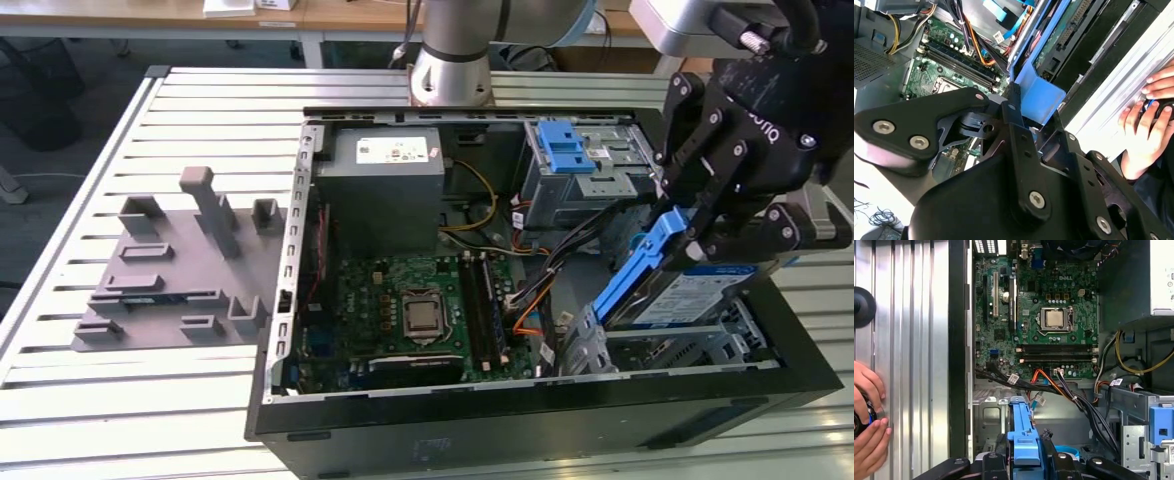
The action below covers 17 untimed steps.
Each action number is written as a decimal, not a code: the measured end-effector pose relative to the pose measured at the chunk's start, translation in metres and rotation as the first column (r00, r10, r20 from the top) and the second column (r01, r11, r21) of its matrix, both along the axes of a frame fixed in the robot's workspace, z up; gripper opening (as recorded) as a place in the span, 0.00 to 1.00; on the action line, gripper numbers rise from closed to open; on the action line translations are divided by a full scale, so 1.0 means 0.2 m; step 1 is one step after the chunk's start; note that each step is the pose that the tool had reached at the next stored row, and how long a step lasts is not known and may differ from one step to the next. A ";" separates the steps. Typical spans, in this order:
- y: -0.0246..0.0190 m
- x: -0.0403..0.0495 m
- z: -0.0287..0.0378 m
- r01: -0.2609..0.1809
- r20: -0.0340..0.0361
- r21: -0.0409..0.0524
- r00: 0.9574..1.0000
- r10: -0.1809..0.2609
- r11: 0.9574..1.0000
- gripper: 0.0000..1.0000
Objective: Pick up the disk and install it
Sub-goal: 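Insert the disk into the insertion slot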
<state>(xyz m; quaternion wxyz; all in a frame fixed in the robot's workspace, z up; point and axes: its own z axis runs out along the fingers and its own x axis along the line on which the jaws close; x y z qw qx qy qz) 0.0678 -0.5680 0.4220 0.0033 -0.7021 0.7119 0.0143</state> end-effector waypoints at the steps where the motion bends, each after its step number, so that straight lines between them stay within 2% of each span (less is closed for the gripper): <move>1: 0.000 0.000 -0.001 0.000 0.000 0.000 1.000 0.000 1.000 0.37; 4: 0.000 0.000 -0.007 0.000 0.000 0.000 1.000 0.000 1.000 0.38; 5: 0.000 0.000 -0.009 0.000 0.000 0.000 1.000 0.000 1.000 0.44; 9: 0.000 0.002 -0.010 0.000 0.000 0.000 1.000 0.000 1.000 0.44; 13: 0.000 0.047 -0.024 0.000 -0.002 0.000 1.000 0.000 1.000 0.44; 15: 0.000 0.060 -0.030 0.000 -0.003 0.000 1.000 0.000 1.000 0.43; 17: 0.000 0.060 -0.030 0.000 -0.003 0.000 1.000 0.000 1.000 0.30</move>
